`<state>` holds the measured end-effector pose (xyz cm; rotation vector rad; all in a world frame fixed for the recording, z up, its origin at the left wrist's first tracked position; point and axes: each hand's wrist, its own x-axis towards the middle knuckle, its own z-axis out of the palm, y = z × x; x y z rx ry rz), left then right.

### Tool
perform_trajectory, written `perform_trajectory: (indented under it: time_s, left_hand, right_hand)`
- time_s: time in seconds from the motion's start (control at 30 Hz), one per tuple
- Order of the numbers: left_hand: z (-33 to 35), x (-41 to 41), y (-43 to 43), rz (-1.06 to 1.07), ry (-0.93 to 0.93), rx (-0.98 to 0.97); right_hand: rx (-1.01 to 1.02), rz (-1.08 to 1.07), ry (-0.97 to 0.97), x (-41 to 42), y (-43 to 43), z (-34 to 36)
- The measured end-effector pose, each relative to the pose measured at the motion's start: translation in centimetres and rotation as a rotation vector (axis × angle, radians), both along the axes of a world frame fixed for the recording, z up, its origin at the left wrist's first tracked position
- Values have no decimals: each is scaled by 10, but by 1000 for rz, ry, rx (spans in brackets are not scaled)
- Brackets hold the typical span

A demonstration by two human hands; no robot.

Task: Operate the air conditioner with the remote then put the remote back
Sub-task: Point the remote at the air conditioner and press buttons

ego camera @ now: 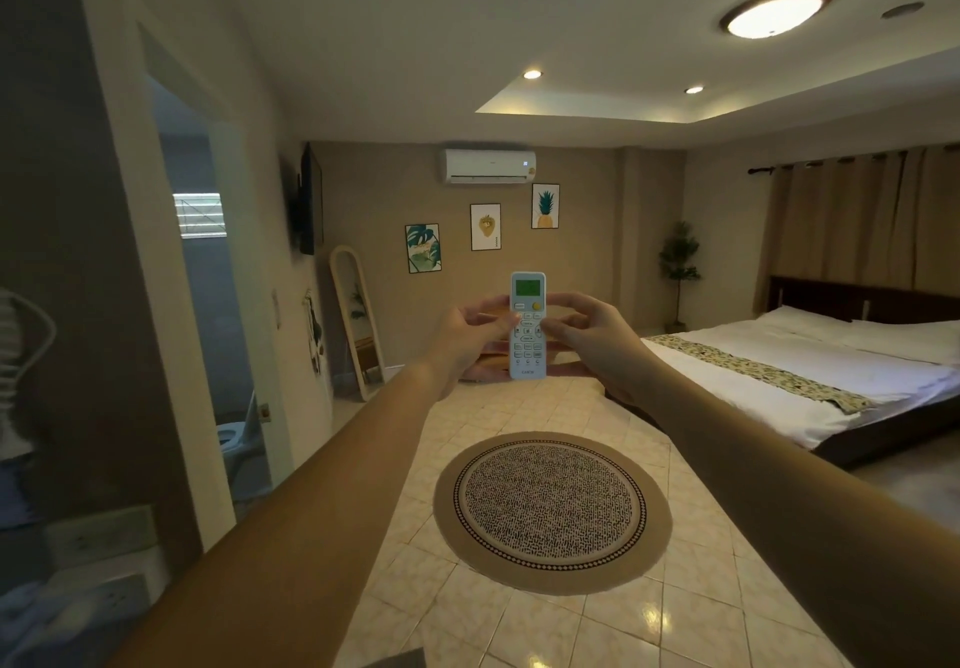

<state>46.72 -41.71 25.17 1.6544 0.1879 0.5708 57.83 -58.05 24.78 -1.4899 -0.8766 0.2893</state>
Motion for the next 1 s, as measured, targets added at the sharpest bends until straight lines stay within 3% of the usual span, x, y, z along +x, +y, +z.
perform_trajectory:
  time_s: [1.0]
  left_hand:
    - [-30,-111,30,264,-3,30]
  right_hand:
    - [-39,258,-1,-70,59,-25]
